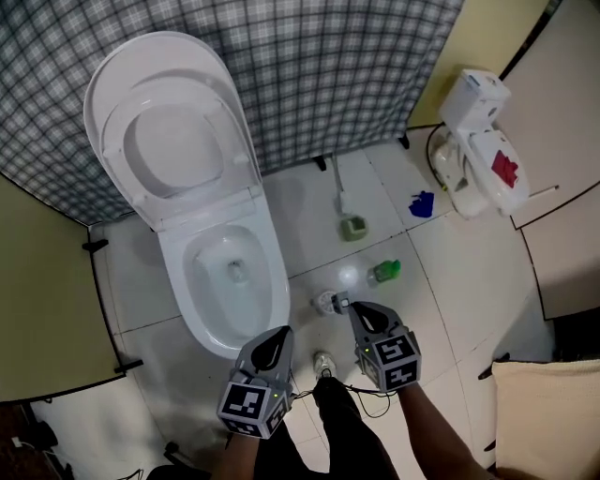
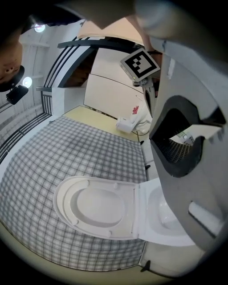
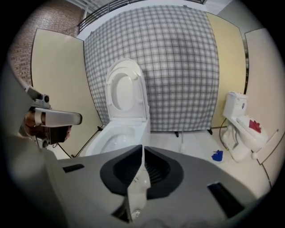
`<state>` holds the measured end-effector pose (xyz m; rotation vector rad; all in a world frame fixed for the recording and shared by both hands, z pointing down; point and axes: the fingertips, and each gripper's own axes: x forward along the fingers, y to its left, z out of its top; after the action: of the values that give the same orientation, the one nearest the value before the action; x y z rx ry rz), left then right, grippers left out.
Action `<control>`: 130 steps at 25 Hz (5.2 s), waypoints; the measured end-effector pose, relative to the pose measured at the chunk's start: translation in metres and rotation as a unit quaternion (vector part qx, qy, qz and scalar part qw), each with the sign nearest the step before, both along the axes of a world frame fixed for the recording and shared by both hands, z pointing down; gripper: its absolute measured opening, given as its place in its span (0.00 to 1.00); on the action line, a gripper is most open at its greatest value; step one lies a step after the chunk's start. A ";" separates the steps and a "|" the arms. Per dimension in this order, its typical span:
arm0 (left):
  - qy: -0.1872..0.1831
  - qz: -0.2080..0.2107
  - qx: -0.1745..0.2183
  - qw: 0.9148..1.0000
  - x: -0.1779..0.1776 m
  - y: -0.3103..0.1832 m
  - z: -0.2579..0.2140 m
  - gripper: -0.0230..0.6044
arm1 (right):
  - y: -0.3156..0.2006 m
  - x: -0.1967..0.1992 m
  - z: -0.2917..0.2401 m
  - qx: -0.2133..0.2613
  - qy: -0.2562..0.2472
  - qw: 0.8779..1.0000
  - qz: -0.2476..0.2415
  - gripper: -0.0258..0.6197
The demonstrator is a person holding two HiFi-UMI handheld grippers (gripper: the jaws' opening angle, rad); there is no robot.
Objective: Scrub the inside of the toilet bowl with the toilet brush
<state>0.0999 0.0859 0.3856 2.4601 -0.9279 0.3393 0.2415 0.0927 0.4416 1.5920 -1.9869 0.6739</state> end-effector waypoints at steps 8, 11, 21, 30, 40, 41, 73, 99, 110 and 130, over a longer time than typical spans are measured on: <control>-0.014 0.001 -0.037 0.999 0.002 0.002 0.080 0.02 | -0.002 0.024 0.150 -0.096 0.012 0.995 0.025 0.35; -0.017 -0.001 -0.051 0.999 0.001 0.006 0.100 0.02 | -0.001 0.029 0.198 -0.133 0.027 0.991 0.020 0.39; -0.030 0.021 -0.060 0.998 0.017 -0.010 0.137 0.02 | -0.018 0.049 0.290 -0.186 0.059 0.979 0.062 0.43; -0.032 0.005 -0.072 0.997 0.012 -0.023 0.153 0.02 | -0.018 0.057 0.320 -0.199 0.067 0.973 0.096 0.40; -0.024 -0.002 -0.083 0.996 -0.011 -0.011 0.124 0.02 | 0.010 0.053 0.224 -0.174 0.051 0.980 0.084 0.39; -0.023 -0.002 -0.083 0.996 -0.015 -0.010 0.116 0.02 | 0.012 0.053 0.206 -0.161 0.049 0.982 0.085 0.39; -0.013 -0.129 -0.047 0.990 -0.175 -0.093 0.039 0.02 | -0.167 -0.176 0.030 0.032 -0.051 0.997 -0.045 0.39; -0.018 -0.131 -0.087 0.987 -0.198 -0.109 0.083 0.02 | -0.219 -0.232 0.097 0.015 -0.187 0.982 -0.013 0.39; -0.026 -0.156 -0.093 0.983 -0.215 -0.090 0.084 0.02 | -0.170 -0.267 0.101 -0.029 -0.156 0.974 -0.160 0.39; -0.025 -0.141 -0.096 0.985 -0.173 -0.040 0.067 0.02 | -0.045 -0.219 0.084 -0.089 -0.138 0.959 -0.231 0.39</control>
<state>-0.0733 0.0458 0.4529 2.1202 -1.1893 0.3731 0.0221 0.0481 0.5255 0.9161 -2.3087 0.8853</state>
